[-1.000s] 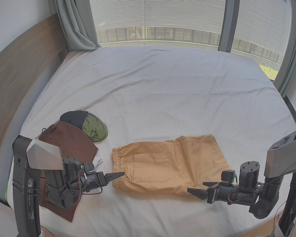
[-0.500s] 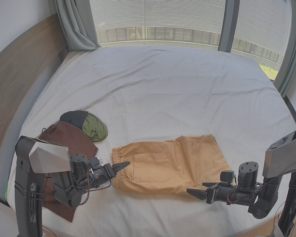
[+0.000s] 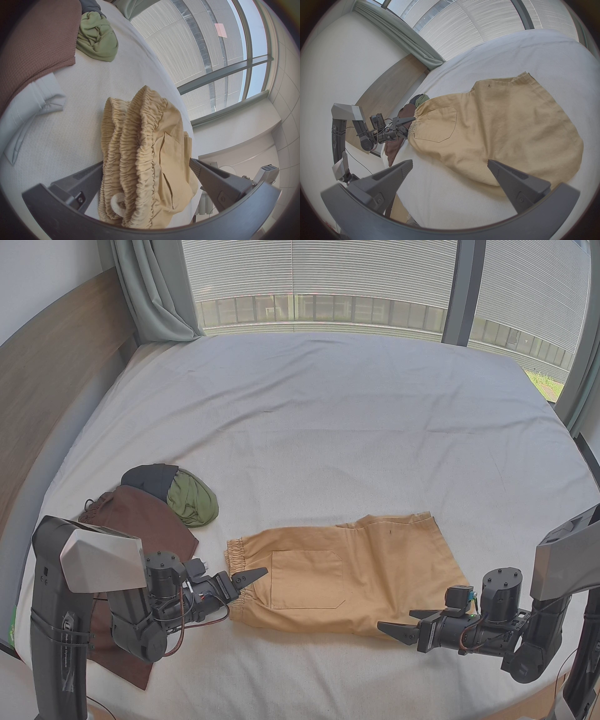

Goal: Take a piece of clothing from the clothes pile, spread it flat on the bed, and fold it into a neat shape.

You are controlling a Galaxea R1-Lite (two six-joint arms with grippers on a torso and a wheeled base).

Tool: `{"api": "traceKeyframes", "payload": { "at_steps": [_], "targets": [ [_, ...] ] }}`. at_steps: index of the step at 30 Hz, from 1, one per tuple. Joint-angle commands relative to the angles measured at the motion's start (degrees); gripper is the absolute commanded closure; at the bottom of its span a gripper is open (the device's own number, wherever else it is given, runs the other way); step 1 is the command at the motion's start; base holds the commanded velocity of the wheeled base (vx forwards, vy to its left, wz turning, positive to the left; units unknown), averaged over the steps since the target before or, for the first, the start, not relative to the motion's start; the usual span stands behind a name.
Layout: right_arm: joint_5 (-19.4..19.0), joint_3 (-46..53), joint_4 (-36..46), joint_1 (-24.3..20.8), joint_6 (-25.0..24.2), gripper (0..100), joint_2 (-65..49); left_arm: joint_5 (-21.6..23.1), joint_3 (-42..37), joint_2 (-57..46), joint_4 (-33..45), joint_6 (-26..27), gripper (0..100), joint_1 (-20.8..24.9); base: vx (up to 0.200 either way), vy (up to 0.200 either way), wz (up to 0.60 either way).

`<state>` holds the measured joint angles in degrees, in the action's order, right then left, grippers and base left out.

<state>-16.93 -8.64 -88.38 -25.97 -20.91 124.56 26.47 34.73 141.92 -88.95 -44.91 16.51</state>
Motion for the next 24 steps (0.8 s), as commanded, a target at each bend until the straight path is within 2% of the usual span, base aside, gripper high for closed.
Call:
{"api": "traceKeyframes", "payload": {
  "at_steps": [1, 2, 3, 19, 24],
  "targets": [
    [0.0, -0.1, 0.0, 0.0, 0.0, 0, 0.2, 0.0, 0.0, 0.1, -0.1, 0.0, 0, 0.1, 0.0, 0.0, 0.0],
    [0.0, -0.1, 0.0, 0.0, 0.0, 0, 0.2, -0.1, 0.0, 0.1, -0.1, 0.0, 0, 0.2, 0.0, 0.0, 0.0],
    [0.0, -0.1, 0.0, 0.0, 0.0, 0, 0.2, -0.1, -0.1, 0.1, -0.1, 0.0, 100, 0.2, 0.0, 0.0, 0.0],
    [0.1, -1.4, 0.0, 0.9, -0.1, 0, 0.9, 0.4, -1.9, -2.4, -0.1, 0.1, 100, -0.5, 0.0, 0.0, 0.0],
    [0.1, -3.1, 0.0, 3.5, -0.2, 0, 2.8, 0.5, -2.7, -3.1, -0.1, 0.7, 100, -1.5, 0.0, 0.0, 0.0]
  ]
}}
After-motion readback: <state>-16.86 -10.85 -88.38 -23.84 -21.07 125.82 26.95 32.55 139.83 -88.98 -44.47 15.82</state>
